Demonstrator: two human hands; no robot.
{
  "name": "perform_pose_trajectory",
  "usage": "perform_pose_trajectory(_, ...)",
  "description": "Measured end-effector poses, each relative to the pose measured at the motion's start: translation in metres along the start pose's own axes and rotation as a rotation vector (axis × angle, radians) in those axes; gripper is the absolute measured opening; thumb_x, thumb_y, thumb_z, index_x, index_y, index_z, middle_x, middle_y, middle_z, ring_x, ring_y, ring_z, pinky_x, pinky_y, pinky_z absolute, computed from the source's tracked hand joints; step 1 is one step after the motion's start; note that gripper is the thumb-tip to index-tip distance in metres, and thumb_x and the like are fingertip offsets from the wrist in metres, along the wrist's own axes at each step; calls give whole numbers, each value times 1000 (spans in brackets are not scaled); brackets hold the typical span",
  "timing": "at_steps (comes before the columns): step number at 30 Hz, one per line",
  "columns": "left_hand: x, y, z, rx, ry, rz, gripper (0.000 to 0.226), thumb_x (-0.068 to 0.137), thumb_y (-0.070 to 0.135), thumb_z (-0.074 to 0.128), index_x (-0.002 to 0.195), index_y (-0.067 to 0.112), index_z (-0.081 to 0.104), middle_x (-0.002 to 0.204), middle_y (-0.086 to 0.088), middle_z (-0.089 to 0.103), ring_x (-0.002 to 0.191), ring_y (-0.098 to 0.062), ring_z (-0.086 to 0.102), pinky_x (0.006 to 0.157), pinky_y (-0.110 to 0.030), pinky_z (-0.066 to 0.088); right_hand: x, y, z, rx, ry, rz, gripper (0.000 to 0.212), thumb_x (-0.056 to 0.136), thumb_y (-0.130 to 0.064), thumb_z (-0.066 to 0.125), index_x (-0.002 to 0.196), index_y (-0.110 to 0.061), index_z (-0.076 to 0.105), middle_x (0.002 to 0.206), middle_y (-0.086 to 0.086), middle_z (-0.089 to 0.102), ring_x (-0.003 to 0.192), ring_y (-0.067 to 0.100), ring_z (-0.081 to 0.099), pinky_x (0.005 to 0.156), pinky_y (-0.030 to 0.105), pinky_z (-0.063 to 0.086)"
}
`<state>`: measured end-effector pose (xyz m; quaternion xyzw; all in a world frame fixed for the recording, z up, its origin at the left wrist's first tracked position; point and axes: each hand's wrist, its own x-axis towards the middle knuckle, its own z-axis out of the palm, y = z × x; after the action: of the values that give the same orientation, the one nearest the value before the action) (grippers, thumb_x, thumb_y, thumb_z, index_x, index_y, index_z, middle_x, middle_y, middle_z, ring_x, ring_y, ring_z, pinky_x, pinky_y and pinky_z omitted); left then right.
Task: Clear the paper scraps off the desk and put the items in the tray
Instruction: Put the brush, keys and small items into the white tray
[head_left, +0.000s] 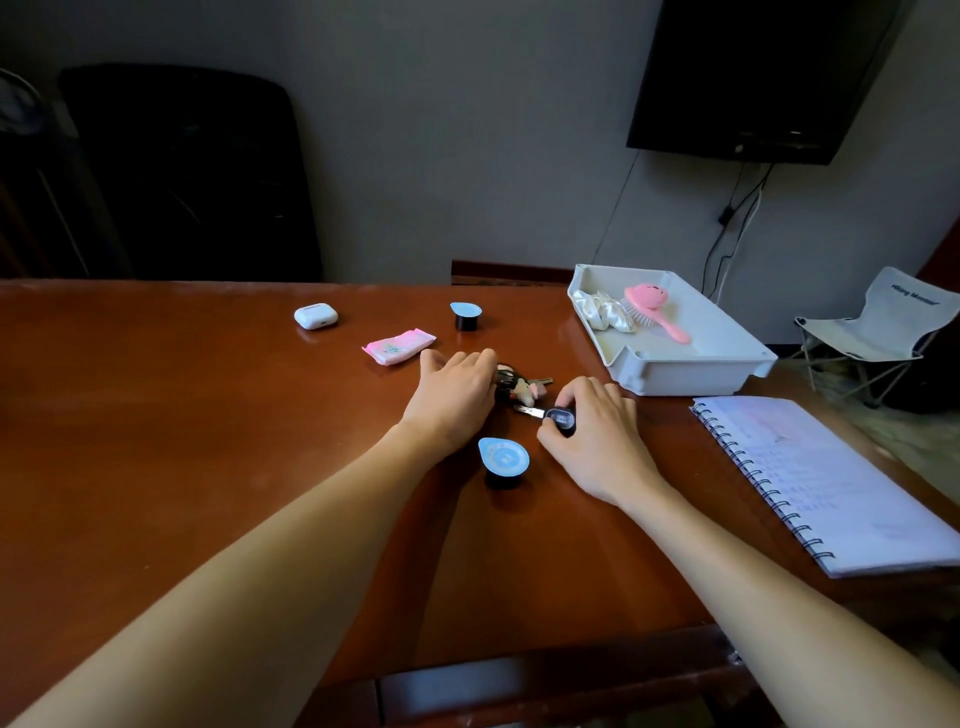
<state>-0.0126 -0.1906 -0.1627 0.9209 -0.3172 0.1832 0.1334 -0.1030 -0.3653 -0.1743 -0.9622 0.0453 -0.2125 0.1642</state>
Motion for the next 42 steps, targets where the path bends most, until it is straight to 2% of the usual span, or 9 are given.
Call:
perform_pose_trajectory(5, 4, 0, -9, 1, -65, -16, 29, 94, 4, 45, 115, 17, 59, 115, 0, 61, 112, -22, 52, 97, -46, 25, 1, 1, 2, 9, 34, -55, 17, 85, -32, 61, 92, -25, 46, 88, -8, 56, 90, 21, 48, 85, 40, 34)
perform_pose_trajectory(9, 8, 1, -20, -38, -46, -69, 31, 93, 7, 43, 111, 20, 64, 118, 0, 63, 111, -23, 54, 91, -41, 25, 1, 2, 2, 48, 46, -119, 12, 88, -25, 60, 98, -25, 54, 92, -11, 60, 91, 19, 53, 85, 35, 32)
perform_pose_trajectory(14, 9, 2, -26, -156, -140, -178, 23, 92, 17, 45, 103, 22, 65, 109, 1, 67, 108, -24, 54, 85, -39, 22, -1, 1, -2, 16, 29, -171, 14, 91, -24, 59, 104, -26, 65, 99, -8, 63, 94, 19, 55, 88, 37, 33)
perform_pose_trajectory(19, 7, 2, -27, -157, -200, -174, 16, 97, 28, 50, 102, 19, 63, 105, 0, 67, 105, -24, 54, 86, -41, 24, -1, -5, -16, -23, -78, -148, 16, 96, -28, 55, 108, -28, 65, 105, -8, 62, 101, 19, 55, 89, 37, 32)
perform_pose_trajectory(21, 6, 4, -31, -118, -194, -143, 14, 98, 24, 50, 102, 20, 62, 104, 1, 67, 103, -24, 55, 86, -41, 24, 1, -7, -24, -55, -120, -158, 17, 96, -29, 54, 110, -27, 64, 107, -7, 62, 104, 18, 55, 90, 36, 35)
perform_pose_trajectory(26, 8, 7, -49, -65, -116, -93, 11, 96, 24, 52, 94, 22, 63, 96, 5, 68, 93, -21, 58, 81, -39, 24, 6, -9, -46, -35, -146, -160, 20, 95, -29, 54, 112, -27, 65, 105, -8, 59, 103, 15, 55, 79, 32, 44)
perform_pose_trajectory(34, 33, 14, -79, -33, 3, -60, 13, 96, 29, 56, 93, 28, 69, 99, 6, 54, 91, -17, 52, 80, -35, 30, 17, -10, -86, 11, -71, -150, 17, 94, -26, 57, 107, -26, 67, 106, -8, 60, 98, 12, 57, 79, 28, 48)
perform_pose_trajectory(39, 49, 24, -95, -102, -7, -65, 15, 97, 30, 55, 100, 24, 68, 105, 3, 60, 87, -22, 60, 71, -32, 49, 32, -6, -109, -13, -26, -109, 16, 93, -26, 57, 106, -27, 68, 107, -10, 59, 95, 12, 56, 69, 25, 40)
perform_pose_trajectory(42, 60, 32, -108, -146, -39, -97, 15, 97, 30, 53, 102, 23, 66, 106, 0, 65, 88, -26, 63, 74, -37, 55, 44, 2, -121, -31, -2, -84, 15, 92, -25, 58, 102, -29, 69, 103, -10, 59, 90, 12, 55, 67, 28, 40)
